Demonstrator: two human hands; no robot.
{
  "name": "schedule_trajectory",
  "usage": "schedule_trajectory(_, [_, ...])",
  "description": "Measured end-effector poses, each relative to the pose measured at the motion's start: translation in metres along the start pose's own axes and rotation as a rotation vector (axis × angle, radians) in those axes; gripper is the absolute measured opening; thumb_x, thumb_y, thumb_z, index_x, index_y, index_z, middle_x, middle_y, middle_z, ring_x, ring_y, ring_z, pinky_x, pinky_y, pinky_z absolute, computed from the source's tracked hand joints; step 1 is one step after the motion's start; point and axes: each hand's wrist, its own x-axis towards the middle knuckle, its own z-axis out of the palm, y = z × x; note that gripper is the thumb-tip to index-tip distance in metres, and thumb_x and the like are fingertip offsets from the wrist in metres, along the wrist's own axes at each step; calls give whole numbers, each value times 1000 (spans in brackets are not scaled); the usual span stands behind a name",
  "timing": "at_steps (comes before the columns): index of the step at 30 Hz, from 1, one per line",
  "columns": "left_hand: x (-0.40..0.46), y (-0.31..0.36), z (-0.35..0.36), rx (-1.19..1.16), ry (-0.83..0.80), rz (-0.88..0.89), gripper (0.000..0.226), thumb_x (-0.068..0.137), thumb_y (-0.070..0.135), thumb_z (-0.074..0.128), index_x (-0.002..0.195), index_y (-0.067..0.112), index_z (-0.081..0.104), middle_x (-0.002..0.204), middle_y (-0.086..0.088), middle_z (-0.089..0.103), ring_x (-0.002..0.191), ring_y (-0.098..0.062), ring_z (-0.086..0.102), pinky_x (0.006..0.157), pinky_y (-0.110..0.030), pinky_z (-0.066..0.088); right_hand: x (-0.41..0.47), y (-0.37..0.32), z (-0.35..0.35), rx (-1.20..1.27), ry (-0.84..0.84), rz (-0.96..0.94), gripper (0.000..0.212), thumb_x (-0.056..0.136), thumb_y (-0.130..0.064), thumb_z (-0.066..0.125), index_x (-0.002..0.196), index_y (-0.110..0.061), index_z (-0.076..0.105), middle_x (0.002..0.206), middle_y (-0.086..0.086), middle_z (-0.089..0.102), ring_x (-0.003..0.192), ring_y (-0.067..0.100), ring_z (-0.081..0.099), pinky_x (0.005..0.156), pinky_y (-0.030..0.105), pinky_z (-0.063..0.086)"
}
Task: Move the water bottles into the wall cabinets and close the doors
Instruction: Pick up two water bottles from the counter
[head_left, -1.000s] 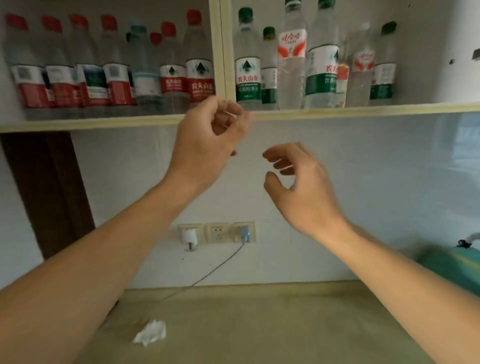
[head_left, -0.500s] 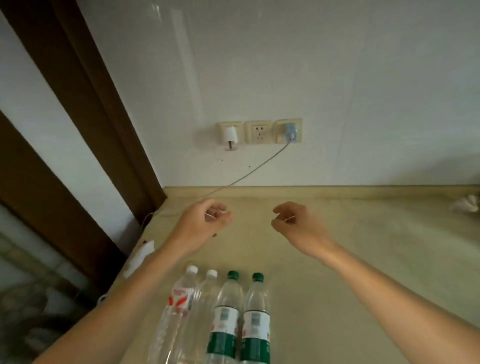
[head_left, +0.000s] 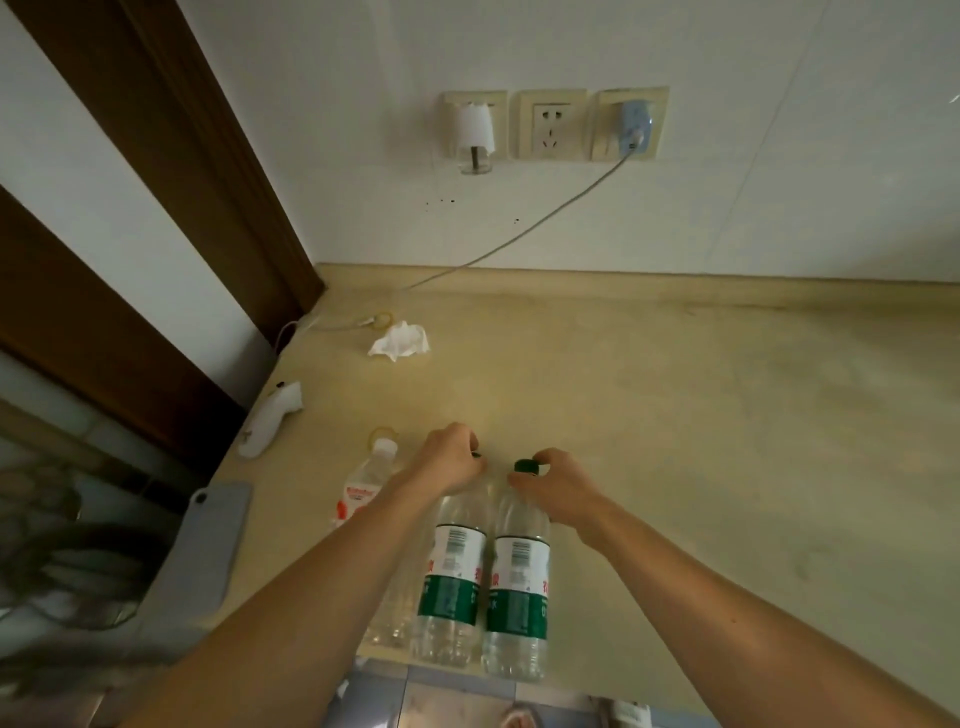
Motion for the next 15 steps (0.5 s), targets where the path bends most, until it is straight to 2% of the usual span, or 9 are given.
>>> schedule_trajectory(3, [6,-1,11,-21,6,-10,33,90,24,71,120,10,67,118,-9,69,105,-25,65,83,-31,51,8,4,9,63,44,26,48,93,-34,68,133,-14,51,99,2,61,79,12,58,59,24,47])
schedule_trajectory(5, [5,1,13,-90,7,-31,37,88,24,74,122,11,66,119,-9,68,107,-25,64,87,-31,52,10,5,8,117,68,51,40,92,-31,70,124,-12,55,92,3,62,72,12,56,54,24,42])
schedule_trajectory(7, [2,4,13,-169,-15,-27,39,88,23,75,123,11,66,122,-10,67,109,-26,64,90,-32,52,7,9,4,134,87,66,34,90,-27,71,117,-9,60,92,6,63,72,16,56,54,25,40])
schedule_trajectory(10, [-8,16,7,-294,-20,30,38,90,17,73,127,14,63,125,-9,66,110,-24,63,92,-33,53,-4,13,-12,195,112,42,27,88,-20,73,108,-2,67,83,10,63,73,21,55,63,29,42])
schedule_trajectory(13, [-22,31,-12,-438,64,135,32,92,15,70,122,23,63,119,-3,68,102,-15,64,83,-29,53,-24,8,-37,216,151,-85,24,88,-20,75,101,1,72,77,9,63,72,22,56,69,32,44])
schedule_trajectory(15, [-35,40,-30,-499,121,246,30,92,14,70,118,27,63,115,3,68,103,-12,64,89,-30,54,-41,-3,-54,220,182,-225,24,87,-21,78,105,-7,72,86,4,68,78,19,61,71,30,47])
